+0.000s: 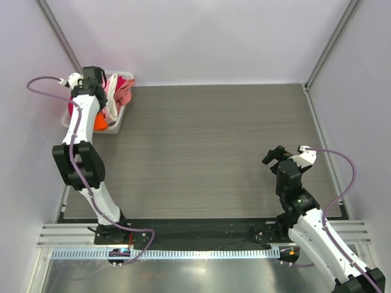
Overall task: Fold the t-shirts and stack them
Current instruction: Grab the tshirt from the pile, then move the tshirt to the center of the board
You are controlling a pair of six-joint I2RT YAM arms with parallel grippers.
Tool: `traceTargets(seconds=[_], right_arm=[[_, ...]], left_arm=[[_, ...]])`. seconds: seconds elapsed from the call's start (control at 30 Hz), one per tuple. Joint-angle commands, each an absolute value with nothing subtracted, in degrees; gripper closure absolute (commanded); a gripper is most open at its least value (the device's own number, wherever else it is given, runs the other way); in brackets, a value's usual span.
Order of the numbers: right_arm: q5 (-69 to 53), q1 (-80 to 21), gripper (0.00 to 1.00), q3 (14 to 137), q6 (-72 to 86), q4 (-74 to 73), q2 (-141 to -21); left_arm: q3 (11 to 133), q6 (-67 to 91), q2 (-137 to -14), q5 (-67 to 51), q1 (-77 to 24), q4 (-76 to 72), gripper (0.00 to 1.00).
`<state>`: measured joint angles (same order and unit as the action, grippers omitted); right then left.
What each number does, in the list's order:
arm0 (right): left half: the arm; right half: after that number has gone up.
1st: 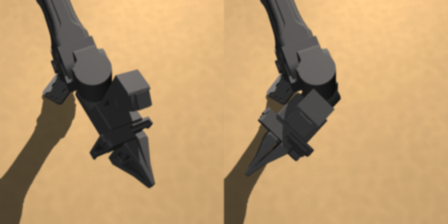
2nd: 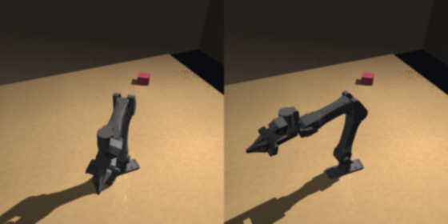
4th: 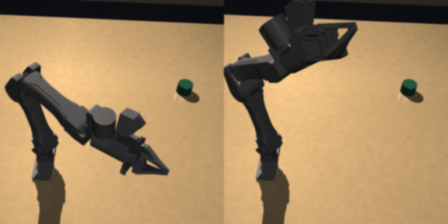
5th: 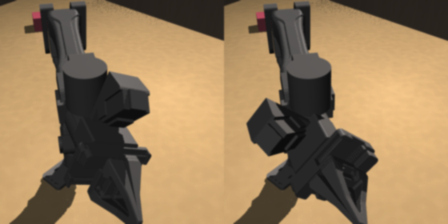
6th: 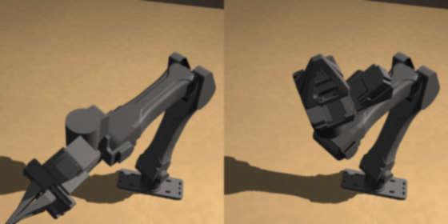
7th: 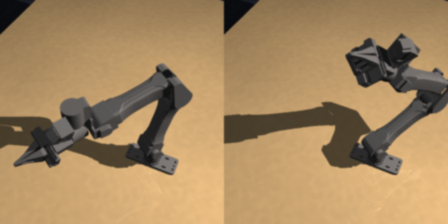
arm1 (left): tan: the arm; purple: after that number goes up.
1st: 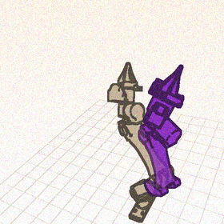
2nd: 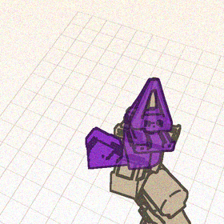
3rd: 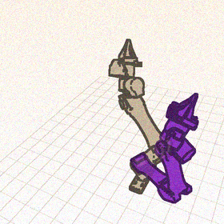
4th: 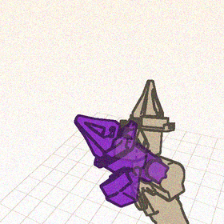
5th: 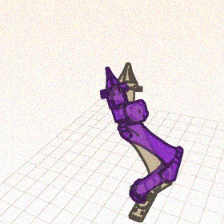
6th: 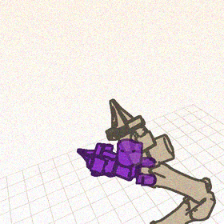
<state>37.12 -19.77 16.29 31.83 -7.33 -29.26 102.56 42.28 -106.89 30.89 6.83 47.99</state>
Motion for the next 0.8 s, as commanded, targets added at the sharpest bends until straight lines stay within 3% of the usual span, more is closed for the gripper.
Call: traceTargets(seconds=[0.0, 0.33, 0.5, 0.77], right_arm=[[37.97, -19.78, 0.04, 18.02, 31.9, -5.19, -29.36], [38.06, -19.78, 0.05, 18.02, 31.82, -5.1, -29.35], [38.14, -19.86, 0.05, 18.19, 31.82, -5.1, -29.79], [38.76, -19.78, 0.05, 18.19, 32.08, -5.45, -29.45]], left_arm=[[108.0, 45.43, -98.36, 29.37, 6.86, 48.16, 1.0], [107.74, 62.12, -82.71, 1.88, 5.63, 36.39, 1.0], [109.78, 61.7, -80.25, 0.79, -9.2, 33.76, 1.0], [100.12, 64.94, -83.75, 1.24, -37.49, 24.45, 1.0]])
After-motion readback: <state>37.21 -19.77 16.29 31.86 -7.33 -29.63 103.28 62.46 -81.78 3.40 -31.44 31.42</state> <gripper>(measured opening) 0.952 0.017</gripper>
